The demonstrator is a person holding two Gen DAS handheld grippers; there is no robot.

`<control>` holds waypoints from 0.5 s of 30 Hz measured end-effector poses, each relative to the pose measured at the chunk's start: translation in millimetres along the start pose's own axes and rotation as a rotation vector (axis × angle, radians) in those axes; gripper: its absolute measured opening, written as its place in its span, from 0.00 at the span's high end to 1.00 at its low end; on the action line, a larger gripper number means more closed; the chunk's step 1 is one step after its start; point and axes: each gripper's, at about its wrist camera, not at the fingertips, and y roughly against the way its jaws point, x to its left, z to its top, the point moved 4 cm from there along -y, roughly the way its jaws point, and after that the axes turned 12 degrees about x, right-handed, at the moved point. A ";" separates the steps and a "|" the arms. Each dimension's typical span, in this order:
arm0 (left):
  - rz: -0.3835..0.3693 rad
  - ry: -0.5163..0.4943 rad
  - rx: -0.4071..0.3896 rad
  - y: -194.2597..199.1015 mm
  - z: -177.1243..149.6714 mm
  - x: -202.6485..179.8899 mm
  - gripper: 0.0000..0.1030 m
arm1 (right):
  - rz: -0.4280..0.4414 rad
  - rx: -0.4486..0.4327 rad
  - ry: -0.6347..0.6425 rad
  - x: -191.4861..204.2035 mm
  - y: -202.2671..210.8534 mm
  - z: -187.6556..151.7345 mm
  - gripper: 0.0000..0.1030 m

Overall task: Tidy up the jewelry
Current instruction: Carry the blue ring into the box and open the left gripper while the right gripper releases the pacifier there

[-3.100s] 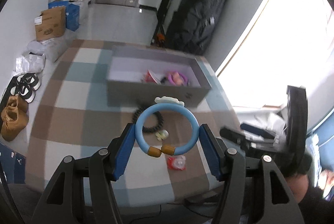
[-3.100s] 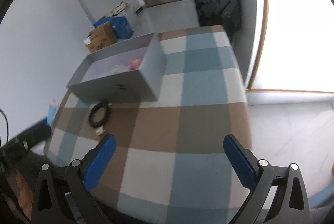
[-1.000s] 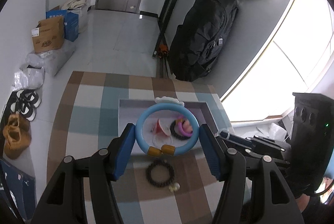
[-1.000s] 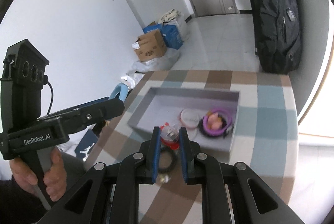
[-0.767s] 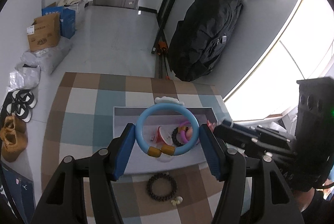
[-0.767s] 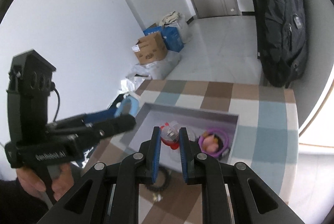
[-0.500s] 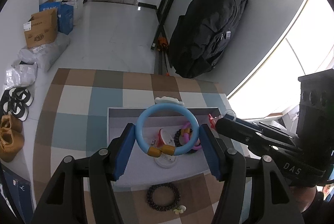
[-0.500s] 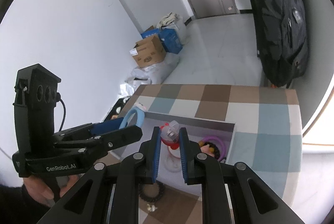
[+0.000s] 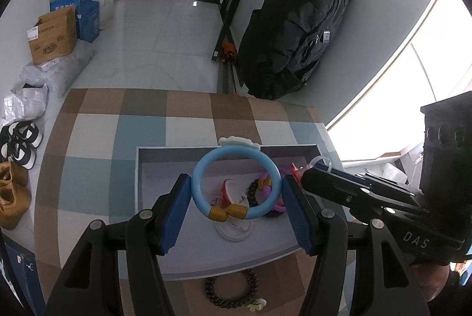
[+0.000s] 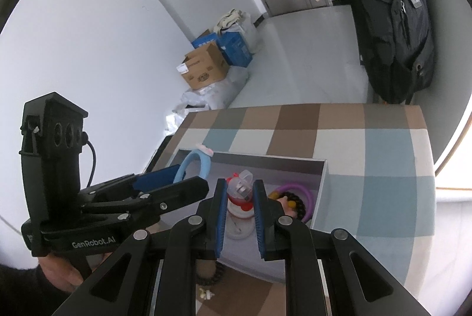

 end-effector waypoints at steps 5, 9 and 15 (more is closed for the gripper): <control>-0.010 0.007 0.005 -2.9 0.1 0.3 0.44 | 0.001 0.005 -0.012 -1.7 -1.7 0.0 0.84; -0.036 0.021 0.014 -5.0 1.2 1.0 0.44 | 0.005 0.006 -0.019 -2.4 -1.0 -0.6 0.84; -0.097 0.064 0.043 -8.5 1.2 4.1 0.41 | -0.015 -0.032 -0.037 -6.7 9.1 1.6 0.72</control>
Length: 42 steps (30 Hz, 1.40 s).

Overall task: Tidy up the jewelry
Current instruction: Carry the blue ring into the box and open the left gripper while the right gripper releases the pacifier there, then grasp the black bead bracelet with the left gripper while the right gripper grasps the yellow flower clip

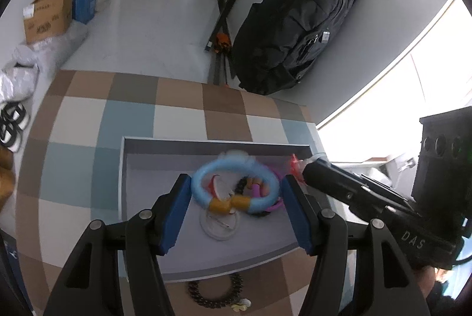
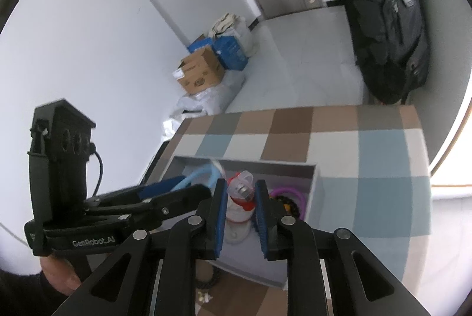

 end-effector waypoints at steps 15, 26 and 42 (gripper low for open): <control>0.087 -0.028 -0.080 25.9 -14.1 -7.3 0.25 | -0.026 -0.067 0.004 6.4 29.8 -8.1 0.13; 0.129 0.056 -0.126 51.7 -48.9 13.8 0.25 | -0.079 -0.063 0.081 31.2 38.1 -40.8 0.02; 0.156 0.075 -0.095 48.0 -81.1 35.2 0.26 | -0.121 0.092 0.222 61.2 -0.1 -91.5 0.05</control>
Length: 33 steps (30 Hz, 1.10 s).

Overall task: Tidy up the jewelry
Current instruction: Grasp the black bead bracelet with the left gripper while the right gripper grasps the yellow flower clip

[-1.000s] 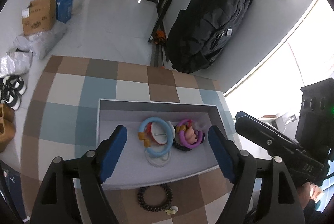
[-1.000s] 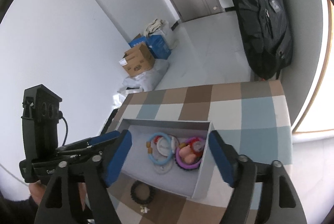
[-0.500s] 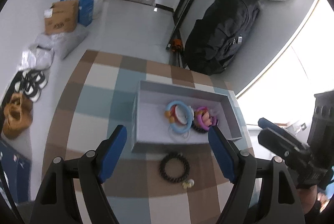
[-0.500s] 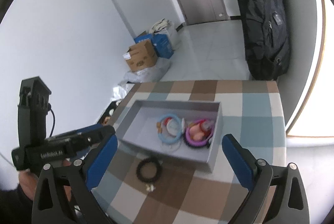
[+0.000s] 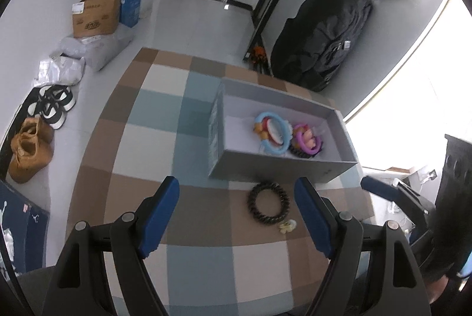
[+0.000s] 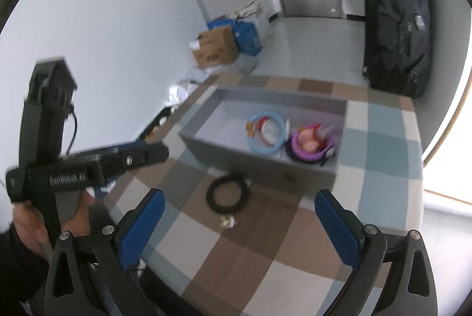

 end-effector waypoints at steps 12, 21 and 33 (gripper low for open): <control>0.011 0.041 0.069 -10.2 -4.0 17.1 0.26 | -0.035 0.171 0.044 13.2 -53.8 -12.2 0.48; 0.021 0.038 0.085 -12.9 -4.7 19.4 0.25 | -0.106 0.187 0.116 24.3 -61.3 -10.2 0.87; 0.041 0.001 0.102 -20.3 -6.1 11.0 0.25 | -0.126 0.148 0.086 12.5 -40.1 -5.4 0.87</control>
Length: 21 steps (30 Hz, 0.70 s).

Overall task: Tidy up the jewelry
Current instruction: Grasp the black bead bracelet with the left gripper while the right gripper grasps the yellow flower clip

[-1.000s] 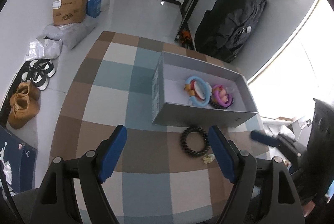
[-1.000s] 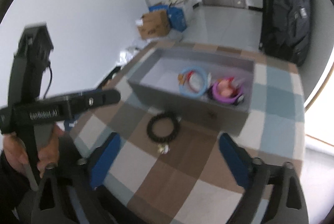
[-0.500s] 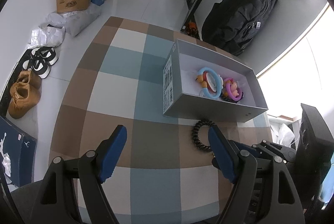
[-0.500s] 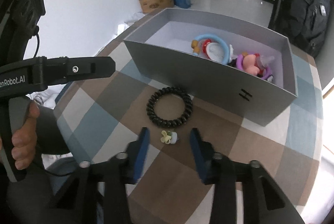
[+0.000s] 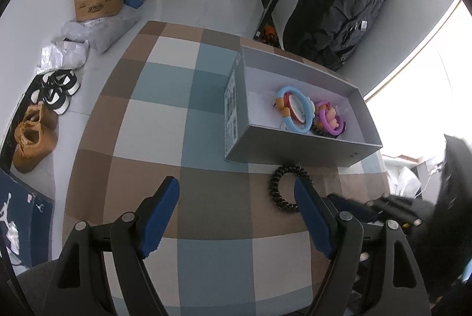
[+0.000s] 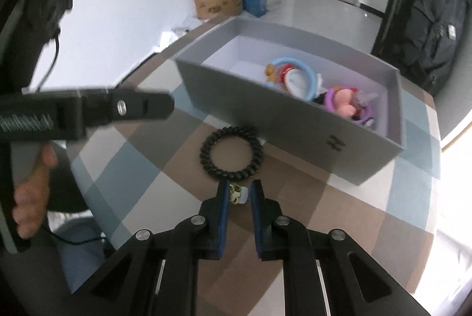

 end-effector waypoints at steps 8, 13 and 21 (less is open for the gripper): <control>0.047 -0.165 0.031 -21.4 -4.2 -39.7 0.25 | 0.036 -0.063 -0.136 -39.3 27.9 -3.7 0.87; 0.116 -0.245 0.061 -36.6 -11.5 -55.7 0.25 | 0.058 -0.085 -0.193 -58.4 38.7 -10.5 0.87; 0.196 -0.264 0.065 -46.7 -12.0 -62.3 0.25 | 0.083 -0.107 -0.205 -59.9 42.5 -6.9 0.87</control>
